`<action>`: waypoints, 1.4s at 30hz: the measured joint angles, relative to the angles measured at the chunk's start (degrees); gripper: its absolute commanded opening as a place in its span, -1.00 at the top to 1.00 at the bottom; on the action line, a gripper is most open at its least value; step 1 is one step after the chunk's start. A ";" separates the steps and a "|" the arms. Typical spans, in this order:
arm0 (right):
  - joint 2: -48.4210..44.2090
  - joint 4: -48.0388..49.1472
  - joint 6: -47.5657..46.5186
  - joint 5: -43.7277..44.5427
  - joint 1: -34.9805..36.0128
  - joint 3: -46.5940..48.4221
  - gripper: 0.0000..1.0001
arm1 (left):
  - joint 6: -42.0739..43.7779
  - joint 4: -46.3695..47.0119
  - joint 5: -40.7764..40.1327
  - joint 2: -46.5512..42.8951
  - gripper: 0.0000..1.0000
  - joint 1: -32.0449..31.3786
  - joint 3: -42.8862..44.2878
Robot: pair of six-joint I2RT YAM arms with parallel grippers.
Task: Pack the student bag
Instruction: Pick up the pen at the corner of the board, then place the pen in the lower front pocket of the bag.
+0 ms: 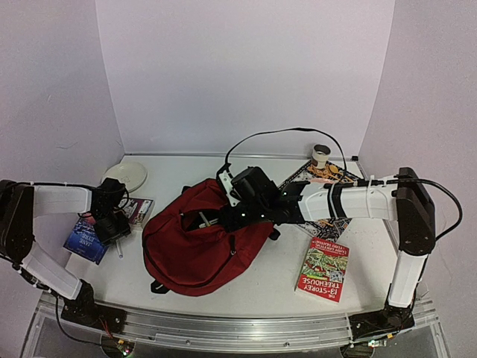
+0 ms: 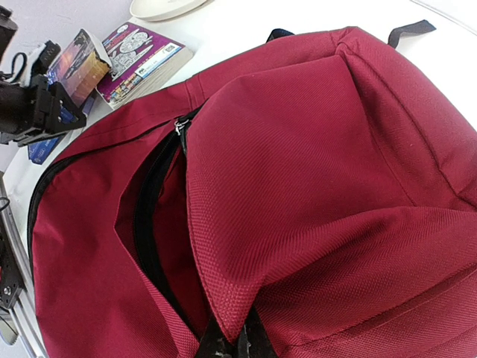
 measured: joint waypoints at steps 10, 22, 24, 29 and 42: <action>0.00 0.09 0.04 0.02 0.00 -0.54 1.00 | 0.86 4.46 1.47 3.64 0.24 1.37 -1.84; 0.01 0.31 0.20 0.00 0.02 -0.54 1.00 | 0.04 8.57 4.19 -0.79 0.94 2.67 -6.77; 0.01 0.34 0.20 0.00 0.01 -0.54 1.00 | -0.37 9.59 5.48 -1.90 1.00 2.88 -7.80; 0.02 0.40 0.20 0.00 0.02 -0.54 1.00 | -0.95 11.24 11.38 -4.54 1.00 2.94 -9.87; 0.02 0.42 0.22 0.00 0.02 -0.54 1.00 | -4.25 8.81 28.47 -14.59 1.00 1.93 -11.69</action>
